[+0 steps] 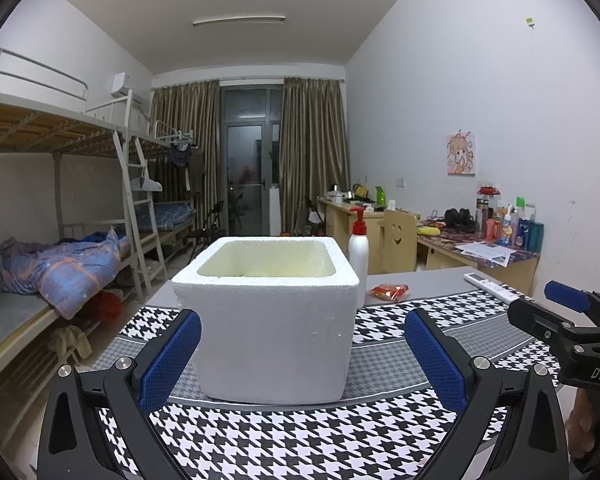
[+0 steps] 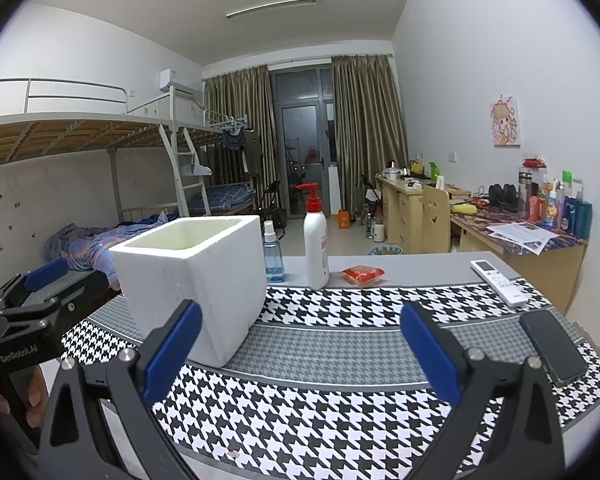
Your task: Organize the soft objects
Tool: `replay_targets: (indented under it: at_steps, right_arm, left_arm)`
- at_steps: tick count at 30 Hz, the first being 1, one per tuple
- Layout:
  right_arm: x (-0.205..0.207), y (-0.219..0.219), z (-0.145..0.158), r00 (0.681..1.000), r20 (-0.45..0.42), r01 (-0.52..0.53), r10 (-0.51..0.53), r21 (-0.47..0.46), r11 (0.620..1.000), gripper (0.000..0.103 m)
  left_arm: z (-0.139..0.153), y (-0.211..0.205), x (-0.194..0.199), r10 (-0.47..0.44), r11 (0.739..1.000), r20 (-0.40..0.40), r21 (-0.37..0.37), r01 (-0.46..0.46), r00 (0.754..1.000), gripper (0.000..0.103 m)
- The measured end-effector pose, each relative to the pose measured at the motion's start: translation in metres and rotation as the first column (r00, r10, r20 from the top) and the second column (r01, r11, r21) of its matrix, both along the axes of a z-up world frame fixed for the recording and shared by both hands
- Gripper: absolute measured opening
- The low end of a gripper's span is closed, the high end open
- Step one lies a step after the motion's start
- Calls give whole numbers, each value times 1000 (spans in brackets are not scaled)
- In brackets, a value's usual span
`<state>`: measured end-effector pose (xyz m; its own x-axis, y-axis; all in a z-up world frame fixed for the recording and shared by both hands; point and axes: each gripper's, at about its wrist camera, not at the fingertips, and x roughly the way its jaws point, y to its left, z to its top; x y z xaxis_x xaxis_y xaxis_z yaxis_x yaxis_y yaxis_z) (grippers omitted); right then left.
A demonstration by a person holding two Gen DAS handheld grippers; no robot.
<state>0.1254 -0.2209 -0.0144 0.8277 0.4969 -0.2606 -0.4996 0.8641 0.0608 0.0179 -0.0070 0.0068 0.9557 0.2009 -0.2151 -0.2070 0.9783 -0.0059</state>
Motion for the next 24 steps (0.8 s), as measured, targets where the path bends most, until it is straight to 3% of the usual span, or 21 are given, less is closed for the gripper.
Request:
replay_targets:
  at_steps: [24]
  right_arm:
    - [0,0,-2,1000,-9,4,-4,-9,1000,101]
  left_arm:
    - [0,0,2,2,1000,-15,8,-2,1000,102]
